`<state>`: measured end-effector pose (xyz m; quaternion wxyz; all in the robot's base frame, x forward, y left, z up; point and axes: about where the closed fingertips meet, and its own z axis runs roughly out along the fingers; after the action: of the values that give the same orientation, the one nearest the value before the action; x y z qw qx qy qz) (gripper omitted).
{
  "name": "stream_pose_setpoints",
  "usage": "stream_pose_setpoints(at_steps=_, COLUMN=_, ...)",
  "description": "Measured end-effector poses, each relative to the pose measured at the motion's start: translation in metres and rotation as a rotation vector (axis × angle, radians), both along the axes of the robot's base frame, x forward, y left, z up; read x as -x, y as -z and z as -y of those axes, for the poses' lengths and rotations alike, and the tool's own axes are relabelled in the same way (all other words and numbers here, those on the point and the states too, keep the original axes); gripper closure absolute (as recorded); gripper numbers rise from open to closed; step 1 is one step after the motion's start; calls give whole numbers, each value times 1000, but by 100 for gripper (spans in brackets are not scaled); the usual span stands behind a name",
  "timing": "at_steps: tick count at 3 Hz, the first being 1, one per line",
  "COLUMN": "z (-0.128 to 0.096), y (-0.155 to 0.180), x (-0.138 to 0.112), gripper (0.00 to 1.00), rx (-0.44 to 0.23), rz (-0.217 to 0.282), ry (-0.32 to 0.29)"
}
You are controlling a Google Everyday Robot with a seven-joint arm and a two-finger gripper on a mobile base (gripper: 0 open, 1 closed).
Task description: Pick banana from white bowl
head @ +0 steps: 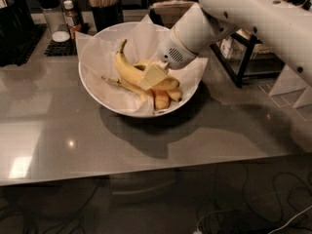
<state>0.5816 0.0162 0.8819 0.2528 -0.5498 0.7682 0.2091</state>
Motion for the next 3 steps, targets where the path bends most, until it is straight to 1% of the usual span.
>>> stream_pose_setpoints(at_steps=1, z=7, y=-24, x=1, gripper=100, rx=-10, rz=67, ry=1)
stream_pose_setpoints(at_steps=2, z=14, y=-47, x=8, gripper=100, rx=-45, rz=97, ry=-39)
stream_pose_setpoints(at_steps=3, z=28, y=-57, x=32, gripper=100, rx=-194, rz=73, ry=-167)
